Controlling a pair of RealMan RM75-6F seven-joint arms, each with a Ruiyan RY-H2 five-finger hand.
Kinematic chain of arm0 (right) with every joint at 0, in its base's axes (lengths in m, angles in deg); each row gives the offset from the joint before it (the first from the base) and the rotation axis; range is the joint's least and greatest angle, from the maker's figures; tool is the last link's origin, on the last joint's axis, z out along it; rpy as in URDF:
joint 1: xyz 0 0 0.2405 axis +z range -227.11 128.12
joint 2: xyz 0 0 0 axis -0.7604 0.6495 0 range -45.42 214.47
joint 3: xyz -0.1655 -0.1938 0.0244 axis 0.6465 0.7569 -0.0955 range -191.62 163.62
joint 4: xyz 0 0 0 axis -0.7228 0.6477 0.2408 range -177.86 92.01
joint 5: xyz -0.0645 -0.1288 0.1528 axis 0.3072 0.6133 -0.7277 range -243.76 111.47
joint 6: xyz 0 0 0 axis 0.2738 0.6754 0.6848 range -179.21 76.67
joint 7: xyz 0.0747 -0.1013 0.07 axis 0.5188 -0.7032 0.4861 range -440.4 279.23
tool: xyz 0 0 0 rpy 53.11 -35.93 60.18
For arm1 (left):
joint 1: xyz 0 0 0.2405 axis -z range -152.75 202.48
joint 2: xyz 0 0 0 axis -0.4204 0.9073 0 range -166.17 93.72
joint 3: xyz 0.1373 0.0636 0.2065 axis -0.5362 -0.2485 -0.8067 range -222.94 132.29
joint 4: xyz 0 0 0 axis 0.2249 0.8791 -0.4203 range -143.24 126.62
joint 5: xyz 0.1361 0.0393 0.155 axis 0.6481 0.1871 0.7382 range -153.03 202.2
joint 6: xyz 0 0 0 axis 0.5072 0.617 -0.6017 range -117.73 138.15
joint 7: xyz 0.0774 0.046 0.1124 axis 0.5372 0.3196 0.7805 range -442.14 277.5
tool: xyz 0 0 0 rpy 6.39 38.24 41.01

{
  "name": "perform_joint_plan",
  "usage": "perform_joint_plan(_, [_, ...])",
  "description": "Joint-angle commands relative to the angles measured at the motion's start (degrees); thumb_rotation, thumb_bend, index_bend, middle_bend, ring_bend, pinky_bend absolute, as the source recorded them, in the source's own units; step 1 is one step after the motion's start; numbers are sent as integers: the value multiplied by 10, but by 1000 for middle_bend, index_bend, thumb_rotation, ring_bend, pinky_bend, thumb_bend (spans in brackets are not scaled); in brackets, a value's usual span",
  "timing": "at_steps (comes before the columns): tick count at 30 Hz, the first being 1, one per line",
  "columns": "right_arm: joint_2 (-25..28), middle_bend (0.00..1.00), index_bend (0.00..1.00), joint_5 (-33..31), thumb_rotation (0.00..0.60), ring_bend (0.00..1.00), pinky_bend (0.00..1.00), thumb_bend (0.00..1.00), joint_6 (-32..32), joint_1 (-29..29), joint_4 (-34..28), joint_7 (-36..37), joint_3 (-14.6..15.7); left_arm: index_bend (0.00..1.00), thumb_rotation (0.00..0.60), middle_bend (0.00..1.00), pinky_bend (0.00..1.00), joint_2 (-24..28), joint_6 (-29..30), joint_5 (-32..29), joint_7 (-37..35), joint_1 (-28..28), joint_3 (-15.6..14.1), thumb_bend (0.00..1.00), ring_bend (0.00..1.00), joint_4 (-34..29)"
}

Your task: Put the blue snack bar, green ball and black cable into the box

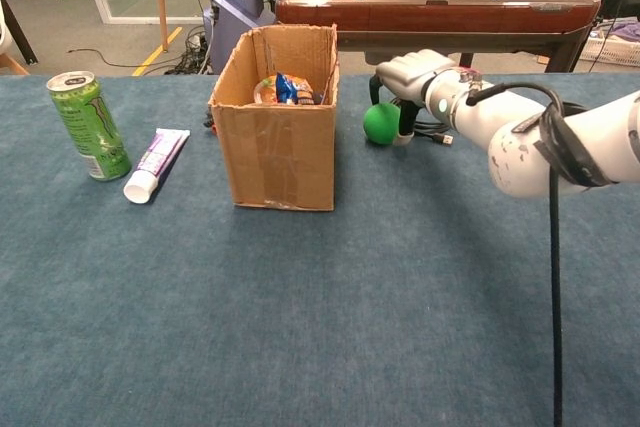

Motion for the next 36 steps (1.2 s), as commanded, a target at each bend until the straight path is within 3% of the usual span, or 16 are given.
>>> perform_joint_plan(1, [-6,192,403,7,600,5,115,256,0,1,12,8,1,565,600,461,681,0,0,0,0,0,0,76,374,0])
perform_joint_plan(8, [-15,237,466,20,600,45,115,375,-3,1,35,26,2,565,600,461,681,1,1,0,-1,-1,0,76,374,0])
perform_joint_plan(20, [26,257,483,47,600,63,115,387,67,-22,-11,68,1,565,600,461,681,-1,-4,-3,4,1,0,77,374,3])
perform_joint_plan(26, [87,257,484,51,600,63,115,387,135,-45,-105,54,-11,565,600,461,681,-5,-10,-8,13,3,0,75,374,5])
perform_joint_plan(36, [228,258,483,20,600,63,115,387,223,-84,-390,-61,-51,565,600,461,681,-13,-18,-6,25,7,-2,76,374,7])
